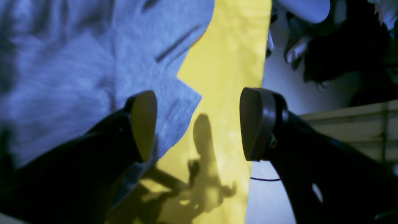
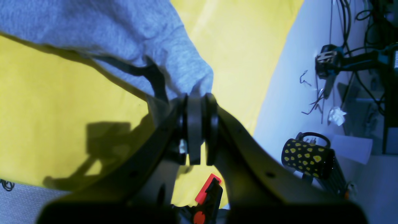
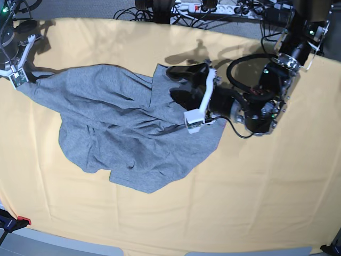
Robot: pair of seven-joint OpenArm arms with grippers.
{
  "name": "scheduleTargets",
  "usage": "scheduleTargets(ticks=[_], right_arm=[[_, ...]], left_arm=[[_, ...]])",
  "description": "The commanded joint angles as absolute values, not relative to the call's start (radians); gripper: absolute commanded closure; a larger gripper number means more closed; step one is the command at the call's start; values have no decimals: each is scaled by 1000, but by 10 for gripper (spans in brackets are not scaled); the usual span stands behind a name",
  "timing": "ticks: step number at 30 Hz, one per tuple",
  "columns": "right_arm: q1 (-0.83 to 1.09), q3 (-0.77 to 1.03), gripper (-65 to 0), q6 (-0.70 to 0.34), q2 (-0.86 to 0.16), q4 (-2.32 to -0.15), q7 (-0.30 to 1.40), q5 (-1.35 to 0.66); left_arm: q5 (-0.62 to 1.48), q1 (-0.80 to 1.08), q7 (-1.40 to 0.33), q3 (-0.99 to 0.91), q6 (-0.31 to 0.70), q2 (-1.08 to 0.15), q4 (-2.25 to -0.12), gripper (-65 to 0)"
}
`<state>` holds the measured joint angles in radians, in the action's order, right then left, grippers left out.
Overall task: Layout the t-shirt on the table in an organized manner, then fold the t-shirt properly
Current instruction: 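Grasp the shirt's bunched edge again with the left gripper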
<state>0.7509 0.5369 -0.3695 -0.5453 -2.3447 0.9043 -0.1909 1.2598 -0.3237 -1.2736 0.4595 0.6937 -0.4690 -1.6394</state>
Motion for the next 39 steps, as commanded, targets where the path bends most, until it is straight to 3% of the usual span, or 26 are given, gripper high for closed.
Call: scheduleTargets(ticks=[1,17,18,19,21,22,25,33,39], right_arm=[[753,548,0,-362,-559,-2356,893,-181],[750,548,0,-362,-560,-2356,892,-181],[748,548,0,-362,-560,-2356,892,-181],[748,548,0,-362,-560,-2356,892,-181],[748,548,0,-362,-561,-2356,889,-181],[748,548,0,-362,-561,-2356,889,-181],[748,548,0,-362,-561,-2356,887,-182],[748,548,0,-347,-560,-2356,856,-183],[748,548,0,-391,-561,-2356,856,-255]], left_arm=[[1258,-344,-1237,462,698,-458,-1635,-424],[1025,-344,-1101,606,698,-416,-1470,-409],[1023,-344,-1100,615,698,-416,-1465,-367],[1020,-344,-1102,621,698,-416,-1466,-285],[1021,-349,-1121,621,698,-416,-1467,-41],[1021,-357,-1142,620,698,-416,-1471,0],[1060,-386,-1213,605,698,-427,-1500,0],[1395,-476,-1396,521,698,-544,-1589,0],[1484,-491,-1396,519,698,-644,-1590,0]])
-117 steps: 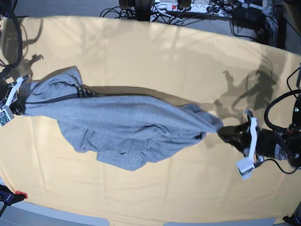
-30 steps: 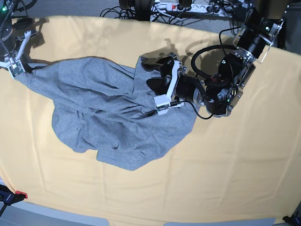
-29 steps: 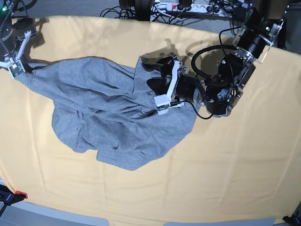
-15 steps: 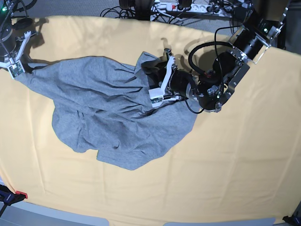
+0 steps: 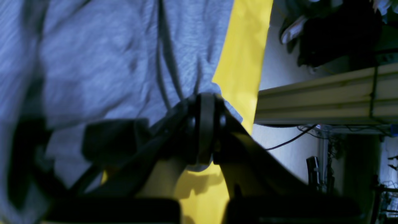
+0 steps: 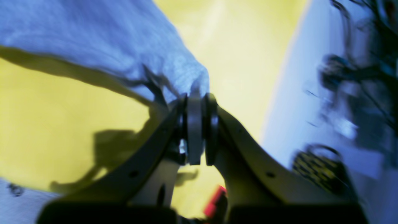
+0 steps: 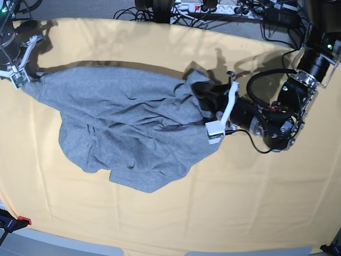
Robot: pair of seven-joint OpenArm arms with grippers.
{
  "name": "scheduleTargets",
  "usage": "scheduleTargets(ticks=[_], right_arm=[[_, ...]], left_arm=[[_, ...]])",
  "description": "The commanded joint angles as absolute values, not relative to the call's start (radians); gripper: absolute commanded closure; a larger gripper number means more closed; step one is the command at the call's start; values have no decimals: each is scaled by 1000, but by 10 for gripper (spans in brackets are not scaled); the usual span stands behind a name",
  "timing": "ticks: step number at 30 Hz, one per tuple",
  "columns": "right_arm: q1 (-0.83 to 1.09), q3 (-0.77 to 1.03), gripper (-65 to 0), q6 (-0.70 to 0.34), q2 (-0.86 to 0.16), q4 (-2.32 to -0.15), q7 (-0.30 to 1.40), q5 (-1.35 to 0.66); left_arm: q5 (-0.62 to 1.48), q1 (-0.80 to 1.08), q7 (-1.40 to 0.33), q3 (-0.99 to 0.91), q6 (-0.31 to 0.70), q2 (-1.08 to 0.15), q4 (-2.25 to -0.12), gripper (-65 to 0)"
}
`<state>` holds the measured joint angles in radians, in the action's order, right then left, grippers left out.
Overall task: Layout the t-shirt on the table in an organized manner, then fold the t-shirt properly
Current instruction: 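Grasp the shirt's bunched edge again with the left gripper, then lift the shirt with both grippers and drag it away from the robot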
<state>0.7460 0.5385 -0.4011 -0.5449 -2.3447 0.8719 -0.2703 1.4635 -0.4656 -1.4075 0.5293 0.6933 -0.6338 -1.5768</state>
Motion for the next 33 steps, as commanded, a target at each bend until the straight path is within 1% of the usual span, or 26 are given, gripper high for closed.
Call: scheduleTargets(ticks=[1,4,8,10,13,16,24,28,33], right_arm=[[748,548,0,-400,-560,-2356,857,-278],[748,548,0,-419,-560,-2356,891,-316],[748,548,0,-425,-560,-2356,990,-316],[749,548,0,-454,-560,-2356,1015,-319],[754,548,0,-482,-561,-2356,1033,-365],[760,548,0,-527,-560,-2356,1098,-453],[885,548,0,-561,-586,-2356,1154,-471],[958,551,0,-564,-614,-2356,1184,-472],[1029,551,0,-589,-616,-2356,1236,-472]], left_arm=[[1484,-491,-1396,519,698,-657,-1590,0],[1484,-491,-1396,519,698,-700,-1590,0],[1484,-492,-1396,520,698,-769,-1596,0],[1484,-491,-1396,520,698,-793,-1611,0],[1484,-490,-1396,524,698,-825,-1665,0],[1484,-481,-1396,524,698,-862,-1754,0],[1484,-391,-1396,559,698,-1009,-1998,0],[1484,-387,-1396,582,698,-1080,-2034,0],[1484,-338,-1396,583,698,-1148,-2075,0]])
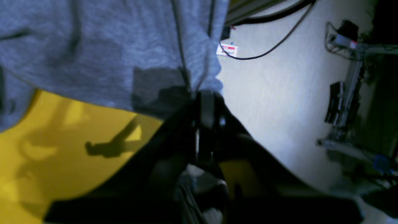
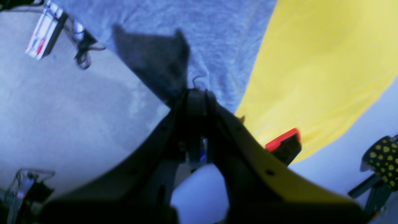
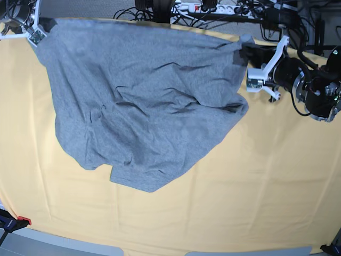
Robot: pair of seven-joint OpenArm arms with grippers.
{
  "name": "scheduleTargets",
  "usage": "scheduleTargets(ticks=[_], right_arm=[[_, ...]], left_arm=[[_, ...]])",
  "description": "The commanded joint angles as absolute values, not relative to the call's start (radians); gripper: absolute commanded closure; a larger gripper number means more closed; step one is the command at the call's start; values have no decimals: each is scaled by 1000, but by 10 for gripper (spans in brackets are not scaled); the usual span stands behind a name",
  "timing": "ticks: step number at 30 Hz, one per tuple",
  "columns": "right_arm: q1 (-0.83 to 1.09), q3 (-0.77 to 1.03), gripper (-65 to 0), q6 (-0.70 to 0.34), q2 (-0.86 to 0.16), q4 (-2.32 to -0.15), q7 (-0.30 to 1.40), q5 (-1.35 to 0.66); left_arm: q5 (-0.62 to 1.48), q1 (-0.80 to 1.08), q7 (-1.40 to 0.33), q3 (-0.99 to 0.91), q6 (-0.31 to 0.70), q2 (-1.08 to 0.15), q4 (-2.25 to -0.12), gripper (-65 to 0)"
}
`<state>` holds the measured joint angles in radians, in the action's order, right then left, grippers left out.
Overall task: Layout the t-shirt on the table in an organized manner, then fold the t-shirt properly
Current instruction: 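Lift the shirt with both grippers and drag it away from the robot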
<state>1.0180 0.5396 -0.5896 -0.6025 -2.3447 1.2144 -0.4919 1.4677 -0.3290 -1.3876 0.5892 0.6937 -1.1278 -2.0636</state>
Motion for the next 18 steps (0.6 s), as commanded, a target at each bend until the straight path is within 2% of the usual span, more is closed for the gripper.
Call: scheduleTargets(ticks=[1,7,15,16,18], right_arm=[[1039,551,0,-592,-616,-2356,1237,-472],[1088,551,0,-607,-616,-2356,1237,-476],[1118,551,0,-633,-616,-2356,1242,-550],[1118,551,-57,-633,-616,-2356,1243,-548],[1118,551,-268,-630,-616,-2356,1243,-546]], left_arm=[[1484,-314,-1396,583,698,-1158,-2090,0],[1484,-177,-1396,582,698,-1206,-2156,0],[1484,-162,-1396,582,698,-1236,-2156,-13],[1484,-162,-1396,582,698,-1236,-2156,-95],[1484,-162,-1396,582,698,-1236,-2156,-299]])
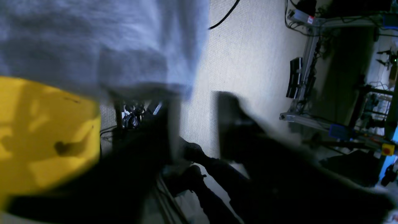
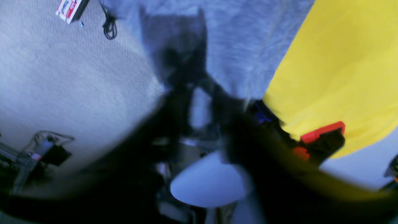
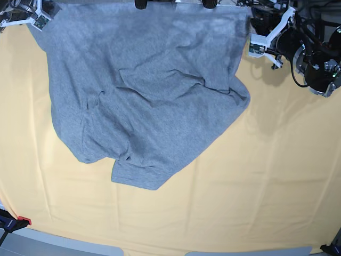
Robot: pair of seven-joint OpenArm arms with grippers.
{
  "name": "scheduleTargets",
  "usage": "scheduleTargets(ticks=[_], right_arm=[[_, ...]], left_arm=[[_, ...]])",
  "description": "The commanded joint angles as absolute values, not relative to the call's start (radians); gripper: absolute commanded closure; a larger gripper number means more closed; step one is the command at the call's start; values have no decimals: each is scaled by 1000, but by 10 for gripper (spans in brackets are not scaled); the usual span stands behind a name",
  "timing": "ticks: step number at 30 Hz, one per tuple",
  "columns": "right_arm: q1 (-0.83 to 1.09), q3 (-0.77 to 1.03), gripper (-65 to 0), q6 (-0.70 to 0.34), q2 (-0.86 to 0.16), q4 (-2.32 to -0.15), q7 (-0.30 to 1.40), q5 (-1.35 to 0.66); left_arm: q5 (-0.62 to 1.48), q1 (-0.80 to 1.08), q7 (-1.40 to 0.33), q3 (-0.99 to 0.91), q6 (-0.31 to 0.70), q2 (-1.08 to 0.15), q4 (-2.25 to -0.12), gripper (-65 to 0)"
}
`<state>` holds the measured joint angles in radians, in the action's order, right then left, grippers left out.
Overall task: Layout the t-shirt on the table in an organized manner, then fold the t-shirt properly
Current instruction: 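Lift the shirt with both grippers and drag it away from the robot, then release the shirt from both grippers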
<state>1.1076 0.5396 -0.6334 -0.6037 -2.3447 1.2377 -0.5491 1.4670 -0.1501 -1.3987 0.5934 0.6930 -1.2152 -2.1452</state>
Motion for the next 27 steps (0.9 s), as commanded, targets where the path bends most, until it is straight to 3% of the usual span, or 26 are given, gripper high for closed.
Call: scheduleTargets(ticks=[1,2,3,12,16,21,27], right_arm=[[1118,551,-358,-629,-616,-2356,1243,-542],[1115,551,-403,-629,-617,-2356,1243,-536],[1109,551,-407,-627,-618,-2356,1243,-514],[929,730,-407,-518,-618,-2356,1184,-507],[858,836,-407,-470,-618,-2356,1121,-582],[822,857,-407,-473,-618,-2356,1063,-685],[817,857,-407,-490,-616,-2356,1020,-736]], left_arm=[[1484,-163,-1396,582,698,-1236,-2156,-387],[1484,-168,-1396,581,698,-1236,-2156,-438],[1484,-181,-1396,581,698,-1235,-2156,-457],[1474,-386,-1396,503,698,-1235,-2146,-458],[1334,-396,-1304,373,698,-1207,-2083,-458],[1210,-396,-1204,241,627,-1086,-1890,-458],[1201,-397,-1140,146,646,-859,-1538,-458]])
